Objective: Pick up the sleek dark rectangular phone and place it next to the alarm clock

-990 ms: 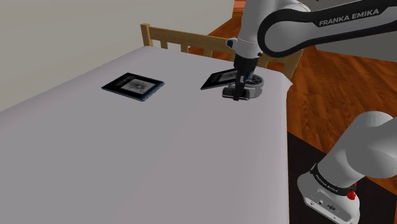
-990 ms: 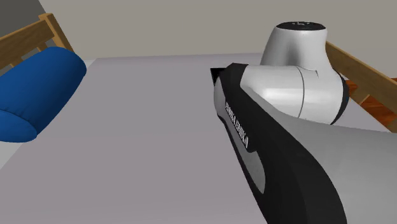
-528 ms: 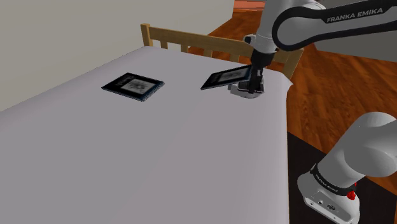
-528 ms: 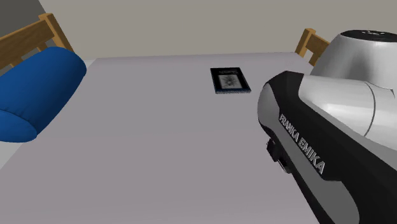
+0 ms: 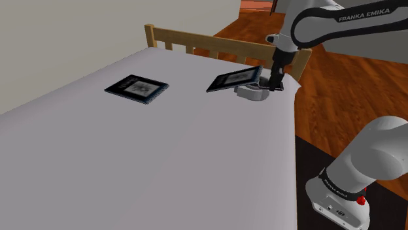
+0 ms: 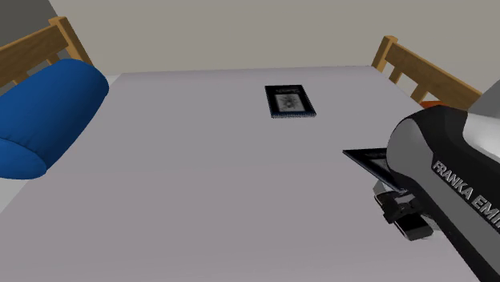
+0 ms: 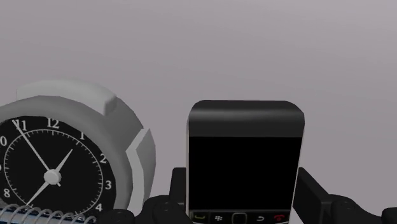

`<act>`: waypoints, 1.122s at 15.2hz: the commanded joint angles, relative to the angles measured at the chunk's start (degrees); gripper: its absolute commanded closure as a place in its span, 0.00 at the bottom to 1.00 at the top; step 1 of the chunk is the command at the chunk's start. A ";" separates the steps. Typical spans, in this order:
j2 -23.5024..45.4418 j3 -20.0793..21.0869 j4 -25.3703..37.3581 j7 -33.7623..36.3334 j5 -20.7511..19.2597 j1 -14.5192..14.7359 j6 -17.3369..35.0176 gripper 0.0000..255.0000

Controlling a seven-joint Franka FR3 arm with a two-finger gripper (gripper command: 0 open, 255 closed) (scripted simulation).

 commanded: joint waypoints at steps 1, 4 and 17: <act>0.09 -0.29 -1.37 -0.30 -0.19 -0.16 1.49 1.00; 0.68 -0.39 -3.27 -0.23 -0.28 -0.19 3.97 1.00; 5.00 -0.86 -10.36 0.05 -0.69 -0.32 15.38 1.00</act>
